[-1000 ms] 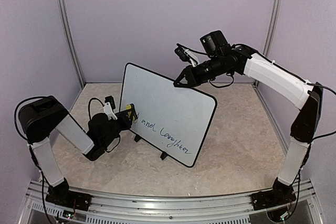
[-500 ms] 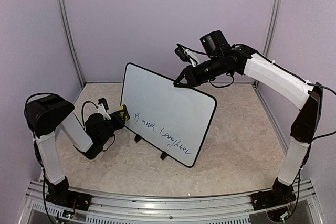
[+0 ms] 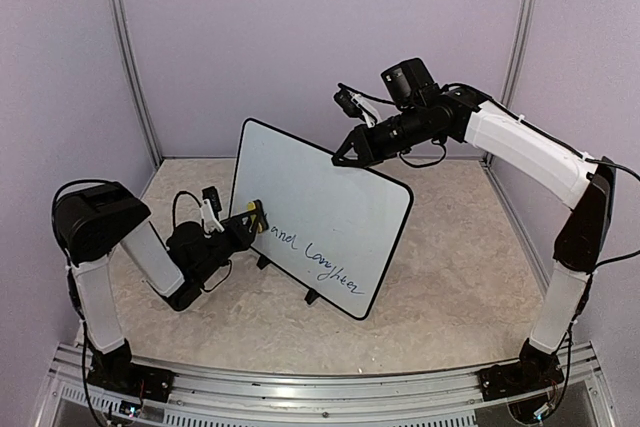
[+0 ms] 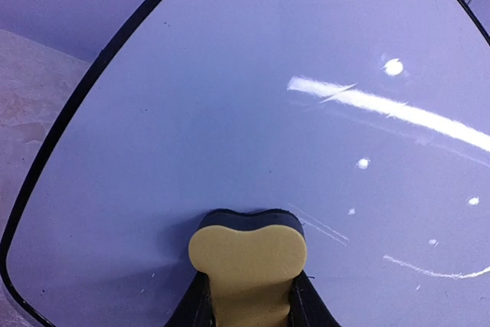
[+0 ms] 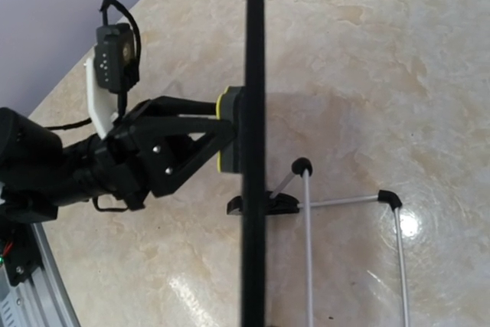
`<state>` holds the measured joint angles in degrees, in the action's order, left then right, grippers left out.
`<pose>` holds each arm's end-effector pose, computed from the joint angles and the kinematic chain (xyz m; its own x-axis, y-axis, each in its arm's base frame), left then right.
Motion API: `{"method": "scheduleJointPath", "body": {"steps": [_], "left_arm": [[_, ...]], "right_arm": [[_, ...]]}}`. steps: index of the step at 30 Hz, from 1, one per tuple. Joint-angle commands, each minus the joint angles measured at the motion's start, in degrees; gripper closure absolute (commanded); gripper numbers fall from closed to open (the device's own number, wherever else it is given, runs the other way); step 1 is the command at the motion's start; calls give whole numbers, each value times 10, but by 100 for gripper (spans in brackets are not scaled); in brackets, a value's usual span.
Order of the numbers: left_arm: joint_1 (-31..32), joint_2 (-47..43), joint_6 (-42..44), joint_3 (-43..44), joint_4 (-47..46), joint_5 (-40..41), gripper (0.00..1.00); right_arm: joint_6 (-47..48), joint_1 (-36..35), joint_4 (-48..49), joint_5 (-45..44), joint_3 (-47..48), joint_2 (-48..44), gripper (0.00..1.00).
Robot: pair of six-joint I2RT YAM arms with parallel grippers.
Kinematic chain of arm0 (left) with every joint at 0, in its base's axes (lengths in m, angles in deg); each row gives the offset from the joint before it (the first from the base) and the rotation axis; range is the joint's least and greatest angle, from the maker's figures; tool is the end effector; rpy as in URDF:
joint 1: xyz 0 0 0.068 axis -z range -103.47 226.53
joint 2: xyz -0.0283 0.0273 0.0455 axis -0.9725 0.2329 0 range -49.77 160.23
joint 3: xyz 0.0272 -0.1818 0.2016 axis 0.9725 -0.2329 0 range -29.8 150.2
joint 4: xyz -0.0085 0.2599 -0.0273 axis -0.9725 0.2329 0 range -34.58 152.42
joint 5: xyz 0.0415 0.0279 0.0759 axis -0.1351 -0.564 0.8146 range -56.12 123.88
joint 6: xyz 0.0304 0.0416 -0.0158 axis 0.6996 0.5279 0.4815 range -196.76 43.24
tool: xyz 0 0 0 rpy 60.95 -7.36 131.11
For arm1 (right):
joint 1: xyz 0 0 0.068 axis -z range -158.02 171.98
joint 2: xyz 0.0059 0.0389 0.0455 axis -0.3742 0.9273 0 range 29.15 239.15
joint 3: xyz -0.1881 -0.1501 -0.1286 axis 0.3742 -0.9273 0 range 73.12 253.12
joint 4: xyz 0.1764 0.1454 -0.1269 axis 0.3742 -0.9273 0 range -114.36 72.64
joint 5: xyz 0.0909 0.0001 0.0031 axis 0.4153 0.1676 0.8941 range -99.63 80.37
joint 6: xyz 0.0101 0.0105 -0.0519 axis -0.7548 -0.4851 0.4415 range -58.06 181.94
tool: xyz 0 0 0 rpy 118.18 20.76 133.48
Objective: Erase the whiteboard
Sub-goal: Erase the center of the whiteboard.
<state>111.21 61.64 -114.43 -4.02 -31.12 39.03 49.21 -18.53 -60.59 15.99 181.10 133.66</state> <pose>0.2521 -0.1705 0.1213 -0.2909 -0.5389 -0.7906 0.3980 0.6833 -0.6122 0.3008 0.2772 0.3760 -0.6590 -0.3017 -0.6889 -0.7107 0.5496 0.4391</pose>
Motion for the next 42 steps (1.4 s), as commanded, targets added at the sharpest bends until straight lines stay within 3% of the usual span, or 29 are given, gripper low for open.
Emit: {"method": "scheduleJointPath", "body": {"steps": [1,9,17,32,42], "left_arm": [[11,-41,8,10,34,-18,87],[-47,-61,76,25,223,74,88],[-44,-27,83,21,178,39,88],[81,-4,117,51,136,18,87],[97,-19,113,44,136,60,87]], "right_arm": [[40,-32,-66,89,-13,28,100],[42,-32,-65,88,-17,24,100],[41,-32,-63,91,-15,27,100],[39,-34,-66,90,-7,32,100],[40,-35,-70,86,-6,28,100]]}}
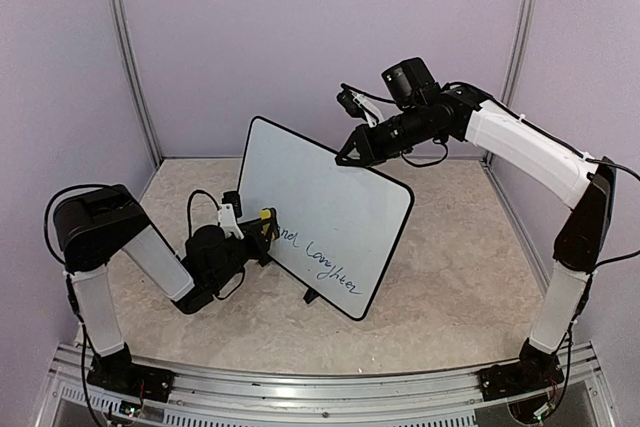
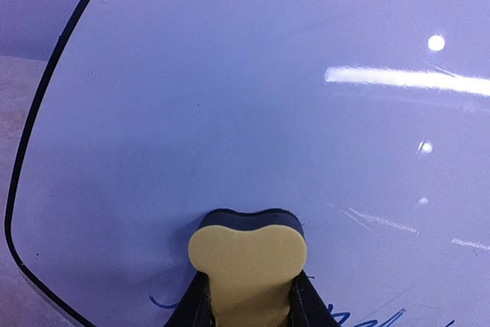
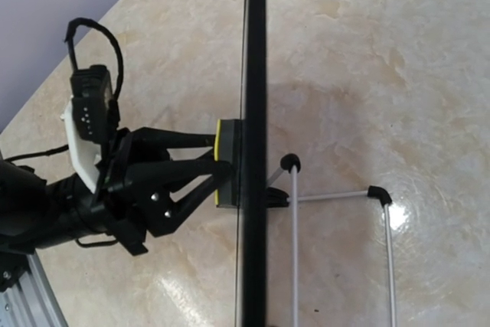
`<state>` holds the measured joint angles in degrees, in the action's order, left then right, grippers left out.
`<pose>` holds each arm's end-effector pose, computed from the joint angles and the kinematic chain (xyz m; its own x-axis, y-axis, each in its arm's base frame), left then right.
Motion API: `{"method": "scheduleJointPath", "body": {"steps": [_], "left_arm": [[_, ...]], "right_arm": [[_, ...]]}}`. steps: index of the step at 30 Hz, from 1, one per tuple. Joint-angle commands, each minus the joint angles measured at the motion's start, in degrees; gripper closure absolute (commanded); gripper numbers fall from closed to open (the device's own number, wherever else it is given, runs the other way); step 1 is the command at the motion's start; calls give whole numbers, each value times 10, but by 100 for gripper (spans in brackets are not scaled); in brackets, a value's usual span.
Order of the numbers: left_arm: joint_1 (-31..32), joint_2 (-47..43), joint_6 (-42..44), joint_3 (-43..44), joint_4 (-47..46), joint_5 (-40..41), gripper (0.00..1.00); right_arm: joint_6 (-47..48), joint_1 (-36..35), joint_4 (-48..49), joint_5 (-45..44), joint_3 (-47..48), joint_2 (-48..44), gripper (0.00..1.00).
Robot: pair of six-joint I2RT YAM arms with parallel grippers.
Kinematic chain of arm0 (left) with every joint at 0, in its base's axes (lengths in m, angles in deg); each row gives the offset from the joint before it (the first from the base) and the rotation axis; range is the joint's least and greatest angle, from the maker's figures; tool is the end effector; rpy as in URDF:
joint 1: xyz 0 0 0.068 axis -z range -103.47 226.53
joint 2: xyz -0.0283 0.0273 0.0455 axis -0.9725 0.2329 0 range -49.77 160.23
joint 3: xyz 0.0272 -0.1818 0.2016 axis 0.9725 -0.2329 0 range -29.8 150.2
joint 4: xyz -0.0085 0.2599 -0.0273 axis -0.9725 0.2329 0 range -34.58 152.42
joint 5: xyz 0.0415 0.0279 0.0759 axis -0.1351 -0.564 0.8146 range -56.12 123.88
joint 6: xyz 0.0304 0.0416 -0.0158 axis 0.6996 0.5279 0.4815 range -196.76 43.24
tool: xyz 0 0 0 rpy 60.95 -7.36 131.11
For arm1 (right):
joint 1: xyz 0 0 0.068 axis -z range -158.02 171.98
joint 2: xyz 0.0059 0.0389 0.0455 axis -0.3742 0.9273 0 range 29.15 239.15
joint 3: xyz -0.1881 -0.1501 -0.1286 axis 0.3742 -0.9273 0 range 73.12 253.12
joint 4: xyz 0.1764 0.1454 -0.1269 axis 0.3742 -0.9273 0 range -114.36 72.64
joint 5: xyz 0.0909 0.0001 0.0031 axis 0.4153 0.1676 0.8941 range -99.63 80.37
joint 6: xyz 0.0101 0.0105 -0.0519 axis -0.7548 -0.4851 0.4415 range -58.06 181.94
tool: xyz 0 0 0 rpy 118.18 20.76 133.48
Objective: Erase the whiteboard
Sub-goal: Erase the center of the whiteboard.
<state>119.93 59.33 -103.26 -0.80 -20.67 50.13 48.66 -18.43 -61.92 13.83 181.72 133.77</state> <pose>0.2361 -0.2096 0.1244 -0.2494 -0.3538 -0.9015 0.3860 0.8174 -0.4276 0.3015 0.2753 0.3765 -0.6715 -0.2950 -0.6798 -0.6891 0.5859 0.4265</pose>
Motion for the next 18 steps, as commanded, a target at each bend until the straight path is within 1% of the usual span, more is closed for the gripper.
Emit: {"method": "scheduleJointPath", "body": {"steps": [1,5,9,14,18], "left_arm": [[-2,5,-2,9,32,-51,87],[-60,5,-6,-10,27,-63,88],[-93,0,21,-14,41,-56,88],[-103,7,54,6,50,-75,88],[-91,19,57,11,18,-110,88]], "right_arm": [[45,-36,-56,108,-12,27,100],[46,-35,-58,106,-13,24,100],[46,-36,-57,106,-15,22,100],[44,-36,-57,107,-14,23,100],[44,-37,-58,107,-13,24,100]]}}
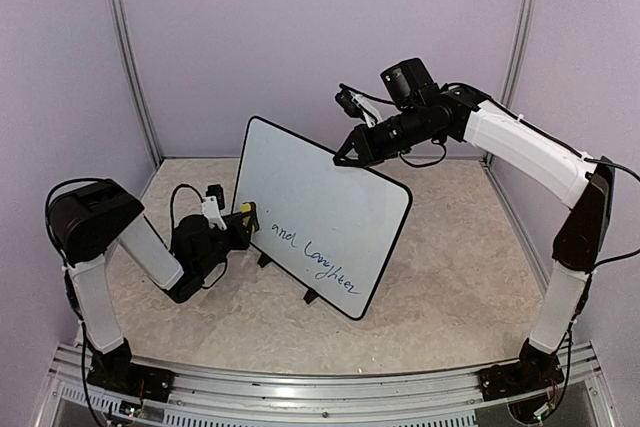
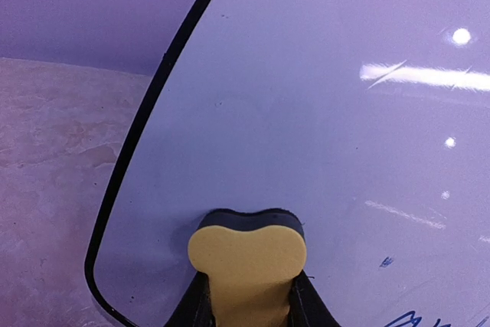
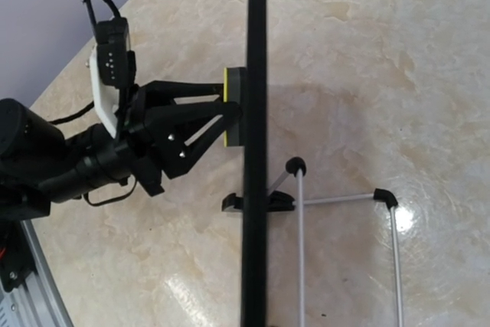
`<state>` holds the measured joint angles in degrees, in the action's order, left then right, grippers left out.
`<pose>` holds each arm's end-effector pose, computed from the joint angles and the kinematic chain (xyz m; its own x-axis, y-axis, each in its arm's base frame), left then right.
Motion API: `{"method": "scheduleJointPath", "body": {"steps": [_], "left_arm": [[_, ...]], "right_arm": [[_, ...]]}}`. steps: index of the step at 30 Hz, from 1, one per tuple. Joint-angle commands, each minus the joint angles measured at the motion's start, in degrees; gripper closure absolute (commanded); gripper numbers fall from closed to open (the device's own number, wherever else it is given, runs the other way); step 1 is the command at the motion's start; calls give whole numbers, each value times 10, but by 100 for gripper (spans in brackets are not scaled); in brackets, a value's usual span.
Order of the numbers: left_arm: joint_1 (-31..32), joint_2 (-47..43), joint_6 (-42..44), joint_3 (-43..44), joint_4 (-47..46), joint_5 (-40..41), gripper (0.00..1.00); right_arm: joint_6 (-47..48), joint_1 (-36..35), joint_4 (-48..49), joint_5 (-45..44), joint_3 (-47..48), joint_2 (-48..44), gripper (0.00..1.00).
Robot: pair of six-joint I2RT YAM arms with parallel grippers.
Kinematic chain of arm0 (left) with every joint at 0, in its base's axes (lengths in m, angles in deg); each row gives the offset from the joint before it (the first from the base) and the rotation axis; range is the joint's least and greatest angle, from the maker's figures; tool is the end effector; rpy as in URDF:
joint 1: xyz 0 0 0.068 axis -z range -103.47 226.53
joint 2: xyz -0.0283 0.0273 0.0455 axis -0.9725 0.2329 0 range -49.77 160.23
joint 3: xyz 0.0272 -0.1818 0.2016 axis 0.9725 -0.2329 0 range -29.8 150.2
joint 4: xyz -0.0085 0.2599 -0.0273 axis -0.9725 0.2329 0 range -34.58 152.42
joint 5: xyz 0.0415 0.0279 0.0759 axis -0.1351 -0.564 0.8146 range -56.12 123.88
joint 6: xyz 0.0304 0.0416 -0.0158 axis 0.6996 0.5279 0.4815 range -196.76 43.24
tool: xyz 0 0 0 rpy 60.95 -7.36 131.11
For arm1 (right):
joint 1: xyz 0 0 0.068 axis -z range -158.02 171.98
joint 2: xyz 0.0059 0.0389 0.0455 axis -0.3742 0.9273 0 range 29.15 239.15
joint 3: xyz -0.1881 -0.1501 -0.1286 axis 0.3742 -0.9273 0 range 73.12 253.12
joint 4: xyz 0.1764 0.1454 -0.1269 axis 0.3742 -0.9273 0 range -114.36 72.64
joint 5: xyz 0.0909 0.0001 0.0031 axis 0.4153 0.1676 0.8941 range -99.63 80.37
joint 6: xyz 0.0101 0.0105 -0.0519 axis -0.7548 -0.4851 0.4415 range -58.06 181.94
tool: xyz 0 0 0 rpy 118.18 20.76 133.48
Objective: Erase the whiteboard
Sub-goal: Erase the center of the whiteboard.
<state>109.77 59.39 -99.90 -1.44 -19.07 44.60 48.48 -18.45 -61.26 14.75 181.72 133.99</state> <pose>0.2658 -0.1662 0.1187 -0.2355 -0.3073 -0.9220 0.3168 0.8726 -0.3718 0.3023 0.2768 0.3761 -0.6706 -0.2928 -0.6816 -0.6939 0.5726 0.4367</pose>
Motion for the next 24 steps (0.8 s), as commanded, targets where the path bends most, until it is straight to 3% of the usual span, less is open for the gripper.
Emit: {"method": "scheduleJointPath", "body": {"steps": [1,8,15,24], "left_arm": [[17,22,26,19,-6,-63,88],[84,31,32,12,-51,-73,88],[104,32,-9,-9,-99,-79,87],[14,9,-42,-26,10,21,88]], "right_arm": [[46,-37,-64,97,-13,21,100],[45,-38,-65,95,-14,20,100],[44,-38,-62,97,-13,23,100],[46,-38,-64,93,-17,18,100]]}}
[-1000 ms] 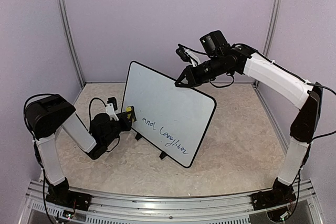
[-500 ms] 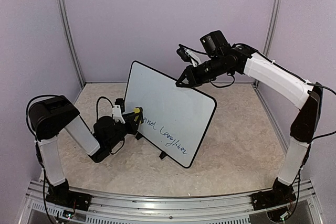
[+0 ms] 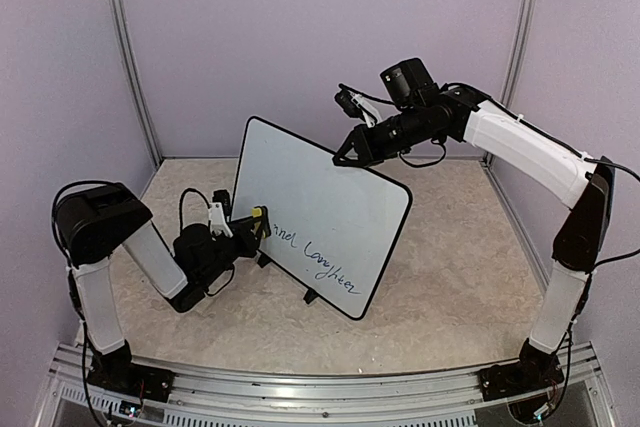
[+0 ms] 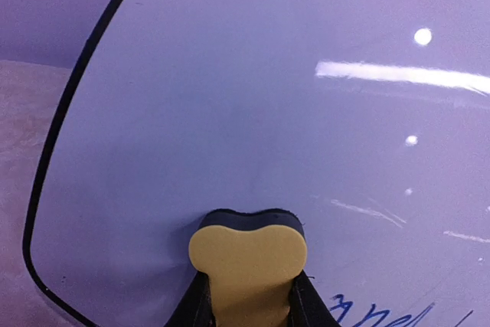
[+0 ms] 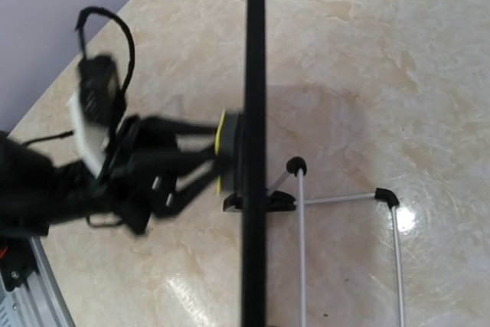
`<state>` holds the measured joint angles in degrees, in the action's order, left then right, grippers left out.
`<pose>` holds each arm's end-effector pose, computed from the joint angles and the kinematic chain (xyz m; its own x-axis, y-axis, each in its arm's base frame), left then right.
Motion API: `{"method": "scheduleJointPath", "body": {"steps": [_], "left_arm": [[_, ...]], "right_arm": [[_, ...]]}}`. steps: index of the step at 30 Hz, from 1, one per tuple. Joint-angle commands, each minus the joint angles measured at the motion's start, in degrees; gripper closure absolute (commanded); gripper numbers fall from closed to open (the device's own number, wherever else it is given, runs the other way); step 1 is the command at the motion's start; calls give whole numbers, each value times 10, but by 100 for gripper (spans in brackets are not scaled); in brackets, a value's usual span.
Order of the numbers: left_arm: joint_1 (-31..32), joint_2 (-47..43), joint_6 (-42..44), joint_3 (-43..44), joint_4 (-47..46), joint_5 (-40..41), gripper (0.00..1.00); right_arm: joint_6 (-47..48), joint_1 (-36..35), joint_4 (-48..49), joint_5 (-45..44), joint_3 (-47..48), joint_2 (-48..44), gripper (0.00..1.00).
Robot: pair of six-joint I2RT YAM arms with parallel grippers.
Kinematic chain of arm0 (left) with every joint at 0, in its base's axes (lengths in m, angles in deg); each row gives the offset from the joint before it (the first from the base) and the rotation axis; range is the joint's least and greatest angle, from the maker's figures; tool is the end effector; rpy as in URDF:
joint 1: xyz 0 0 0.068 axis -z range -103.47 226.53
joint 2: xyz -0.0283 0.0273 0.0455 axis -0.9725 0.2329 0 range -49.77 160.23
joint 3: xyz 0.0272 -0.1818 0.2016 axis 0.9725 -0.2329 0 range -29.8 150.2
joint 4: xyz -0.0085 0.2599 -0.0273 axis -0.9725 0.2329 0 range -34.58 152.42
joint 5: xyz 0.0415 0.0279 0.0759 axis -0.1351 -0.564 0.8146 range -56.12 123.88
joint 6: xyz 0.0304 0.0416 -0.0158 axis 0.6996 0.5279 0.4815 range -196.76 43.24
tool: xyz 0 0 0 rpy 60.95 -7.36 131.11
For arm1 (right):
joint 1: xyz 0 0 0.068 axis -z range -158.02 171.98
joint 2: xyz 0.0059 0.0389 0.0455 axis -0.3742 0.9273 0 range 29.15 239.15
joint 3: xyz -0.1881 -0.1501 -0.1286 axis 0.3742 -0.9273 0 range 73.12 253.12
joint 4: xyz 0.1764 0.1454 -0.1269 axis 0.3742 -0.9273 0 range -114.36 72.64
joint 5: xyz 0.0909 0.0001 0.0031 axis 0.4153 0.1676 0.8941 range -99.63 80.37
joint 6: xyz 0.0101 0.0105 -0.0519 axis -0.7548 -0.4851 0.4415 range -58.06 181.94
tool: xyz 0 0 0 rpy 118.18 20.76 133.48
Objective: Erase the whiteboard
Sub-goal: Erase the center of the whiteboard.
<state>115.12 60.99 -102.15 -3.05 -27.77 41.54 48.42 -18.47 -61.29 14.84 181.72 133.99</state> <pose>0.2438 -0.1885 0.1214 -0.2305 -0.3597 -0.9041 0.4594 0.7788 -0.4270 0.3022 0.2769 0.3761 -0.6716 -0.2930 -0.6805 -0.6936 0.5716 0.4384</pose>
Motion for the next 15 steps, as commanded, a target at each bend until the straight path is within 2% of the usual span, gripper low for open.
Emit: {"method": "scheduleJointPath", "body": {"steps": [1,3,6,11,15], "left_arm": [[-43,-10,-15,-7,116,66,88],[-49,-13,-9,-11,124,80,88],[-55,2,-8,-21,77,64,88],[-56,48,-47,-28,-50,-25,88],[-32,71,-81,-20,-104,-50,88]], "right_arm": [[47,-38,-62,93,-18,18,100],[46,-38,-61,95,-18,19,100],[46,-38,-57,98,-18,22,100],[44,-39,-59,97,-15,24,100],[45,-39,-62,95,-15,22,100]]}}
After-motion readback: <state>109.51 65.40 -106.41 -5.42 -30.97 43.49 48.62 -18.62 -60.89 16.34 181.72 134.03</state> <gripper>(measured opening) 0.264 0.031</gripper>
